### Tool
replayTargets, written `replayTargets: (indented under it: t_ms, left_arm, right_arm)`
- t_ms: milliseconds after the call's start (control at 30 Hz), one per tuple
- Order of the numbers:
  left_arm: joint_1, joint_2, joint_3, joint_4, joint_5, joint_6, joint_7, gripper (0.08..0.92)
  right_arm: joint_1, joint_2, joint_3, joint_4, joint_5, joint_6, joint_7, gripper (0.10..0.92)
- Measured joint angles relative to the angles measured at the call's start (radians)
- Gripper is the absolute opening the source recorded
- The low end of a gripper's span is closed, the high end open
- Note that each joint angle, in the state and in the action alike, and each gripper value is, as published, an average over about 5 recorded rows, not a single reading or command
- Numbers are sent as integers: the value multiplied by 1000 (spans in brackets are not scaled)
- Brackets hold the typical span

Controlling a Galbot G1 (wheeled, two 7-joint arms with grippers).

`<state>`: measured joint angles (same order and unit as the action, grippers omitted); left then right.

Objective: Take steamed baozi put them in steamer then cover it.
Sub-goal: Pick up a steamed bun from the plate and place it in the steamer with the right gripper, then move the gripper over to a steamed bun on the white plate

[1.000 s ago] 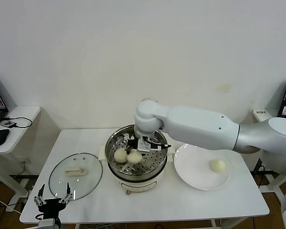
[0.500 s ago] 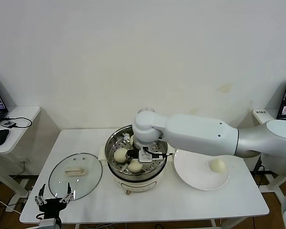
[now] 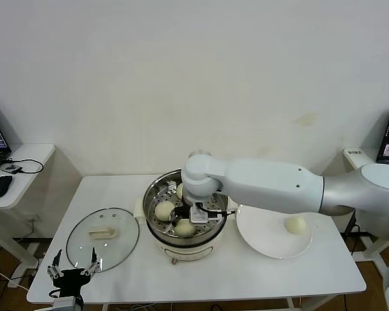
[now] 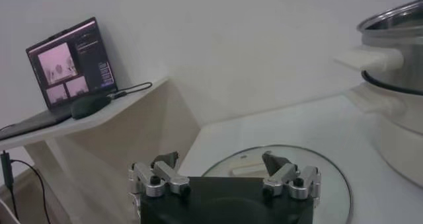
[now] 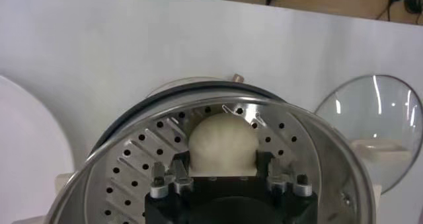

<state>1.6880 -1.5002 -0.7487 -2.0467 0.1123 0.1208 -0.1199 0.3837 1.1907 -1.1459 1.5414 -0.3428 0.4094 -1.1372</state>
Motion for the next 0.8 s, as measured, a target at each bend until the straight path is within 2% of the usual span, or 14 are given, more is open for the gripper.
replayTargets:
  t_ms: [233, 400, 633, 800]
  left_arm:
    - [-5, -4, 11, 6, 1, 0, 2, 823]
    - [-4, 2, 13, 1, -1, 0, 11, 823]
    - [-4, 17, 11, -6, -14, 6, 28, 823]
    - [-7, 26, 19, -7, -23, 13, 41, 823]
  right_arm:
    - [46, -29, 24, -7, 46, -22, 1, 822]
    - [110, -84, 33, -27, 155, -88, -16, 823]
    - [150, -207, 79, -71, 344, -300, -75, 823]
    - [136, -312, 122, -100, 413, -477, -112, 823]
